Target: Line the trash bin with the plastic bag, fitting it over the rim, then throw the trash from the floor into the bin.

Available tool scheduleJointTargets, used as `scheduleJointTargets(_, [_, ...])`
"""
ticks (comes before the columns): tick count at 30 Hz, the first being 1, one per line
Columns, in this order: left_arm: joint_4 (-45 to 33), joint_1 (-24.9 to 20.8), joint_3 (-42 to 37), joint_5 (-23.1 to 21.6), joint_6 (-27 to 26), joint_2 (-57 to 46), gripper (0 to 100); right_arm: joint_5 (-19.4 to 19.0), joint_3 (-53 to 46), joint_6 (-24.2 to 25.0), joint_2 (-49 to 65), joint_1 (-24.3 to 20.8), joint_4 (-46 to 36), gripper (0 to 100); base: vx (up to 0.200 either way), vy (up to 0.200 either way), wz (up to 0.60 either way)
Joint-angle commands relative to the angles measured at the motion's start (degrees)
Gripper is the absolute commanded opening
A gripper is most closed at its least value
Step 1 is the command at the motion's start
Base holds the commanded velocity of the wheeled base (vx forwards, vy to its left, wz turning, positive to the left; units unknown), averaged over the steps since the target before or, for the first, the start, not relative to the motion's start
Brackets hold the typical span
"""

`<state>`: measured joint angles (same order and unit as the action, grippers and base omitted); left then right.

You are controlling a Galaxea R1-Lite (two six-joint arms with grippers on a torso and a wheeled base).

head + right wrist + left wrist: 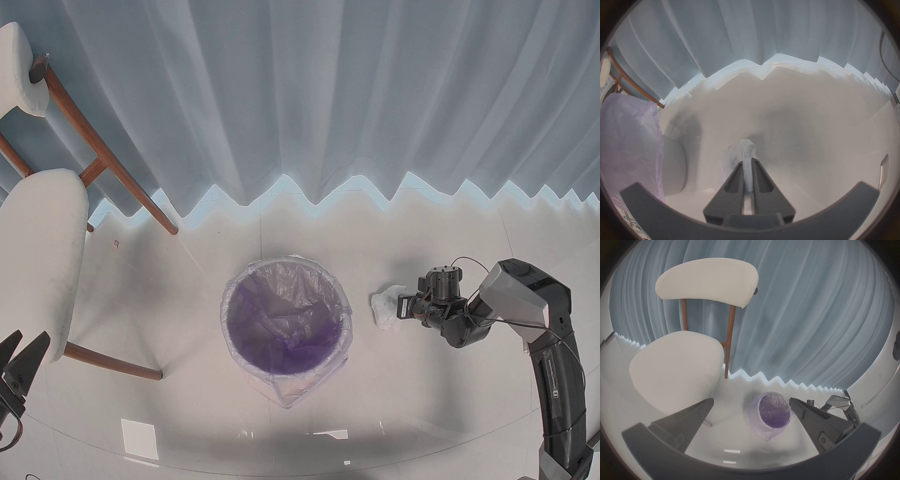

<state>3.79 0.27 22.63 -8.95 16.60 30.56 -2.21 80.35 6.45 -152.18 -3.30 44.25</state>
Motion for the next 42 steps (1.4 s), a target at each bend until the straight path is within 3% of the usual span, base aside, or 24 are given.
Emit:
scheduleJointTargets(1, [-0.01,0.35,-1.00,-0.02,-0.43,-1.65,100,-0.17,-10.04,0.58,9.53,0.14,1.80,0,0.000,0.000,0.00])
scheduleJointTargets(4, [-0.01,1.58,-1.09,-0.10,-0.52,-2.09,100,-0.17,-16.80,1.64,14.63,0.32,4.53,0,0.000,0.000,0.00])
scheduleJointTargets(7, [0.08,3.16,-1.88,-0.28,-0.61,-3.40,100,-0.17,-30.78,3.57,24.03,0.23,13.05,0,0.000,0.000,0.00])
scheduleJointTargets(14, [-0.01,1.23,-5.75,-3.09,-1.93,-9.73,100,-0.17,-47.39,3.66,42.84,-2.50,19.64,0,0.000,0.000,0.00])
scheduleJointTargets(21, [-0.10,-4.40,-14.19,-4.15,-6.32,-19.58,100,-0.25,-49.06,3.48,57.52,-3.46,18.24,0,0.000,0.000,0.00])
scheduleJointTargets(27, [0.08,-7.21,-19.02,-3.44,-11.59,-24.94,100,-0.17,-49.23,3.39,67.45,-3.55,9.45,0,0.000,0.000,0.00])
scheduleJointTargets(31, [0.25,-7.21,-19.81,-0.63,-11.68,-24.94,100,-0.17,-49.59,3.13,71.49,-4.08,6.99,0,0.000,0.000,0.00])
scheduleJointTargets(36, [-3.00,-7.21,-22.63,7.10,-11.24,-24.94,100,-0.43,-52.84,1.81,75.53,-6.10,7.43,0,0.000,0.000,0.00])
scheduleJointTargets(42, [-2.39,-7.12,-22.63,7.81,-11.15,-25.02,100,-0.25,-56.18,-1.53,78.96,-11.64,7.60,0,0.000,0.000,0.00])
